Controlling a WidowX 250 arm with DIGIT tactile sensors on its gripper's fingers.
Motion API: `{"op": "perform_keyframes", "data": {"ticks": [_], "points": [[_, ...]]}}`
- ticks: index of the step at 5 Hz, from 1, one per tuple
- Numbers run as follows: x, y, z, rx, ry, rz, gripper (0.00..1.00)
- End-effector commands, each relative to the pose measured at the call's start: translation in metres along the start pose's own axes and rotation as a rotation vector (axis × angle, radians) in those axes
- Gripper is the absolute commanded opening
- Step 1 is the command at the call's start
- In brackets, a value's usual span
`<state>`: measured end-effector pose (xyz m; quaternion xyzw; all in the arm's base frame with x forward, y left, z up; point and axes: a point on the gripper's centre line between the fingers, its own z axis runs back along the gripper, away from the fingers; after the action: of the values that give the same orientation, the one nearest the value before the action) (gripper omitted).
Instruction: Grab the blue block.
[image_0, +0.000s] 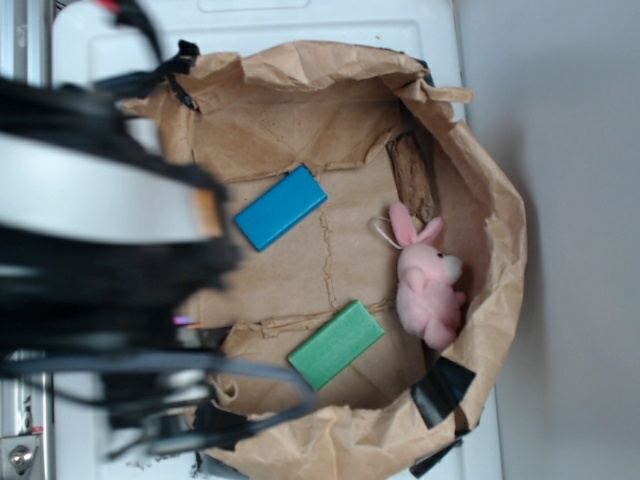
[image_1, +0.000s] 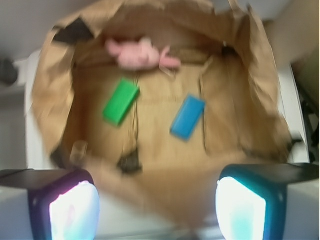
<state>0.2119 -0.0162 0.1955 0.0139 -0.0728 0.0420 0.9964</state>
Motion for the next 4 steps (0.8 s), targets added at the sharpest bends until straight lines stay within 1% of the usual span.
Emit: {"op": "perform_keyframes", "data": {"ticks": [1,3,4], "points": [[-0.04,0.02,0.008,0.05,-0.091,0.086,1.0],[-0.04,0.02,0.008,0.05,-0.091,0.086,1.0],[-0.034,0.024,-0.009,0.05,-0.066,0.122,1.0]]}}
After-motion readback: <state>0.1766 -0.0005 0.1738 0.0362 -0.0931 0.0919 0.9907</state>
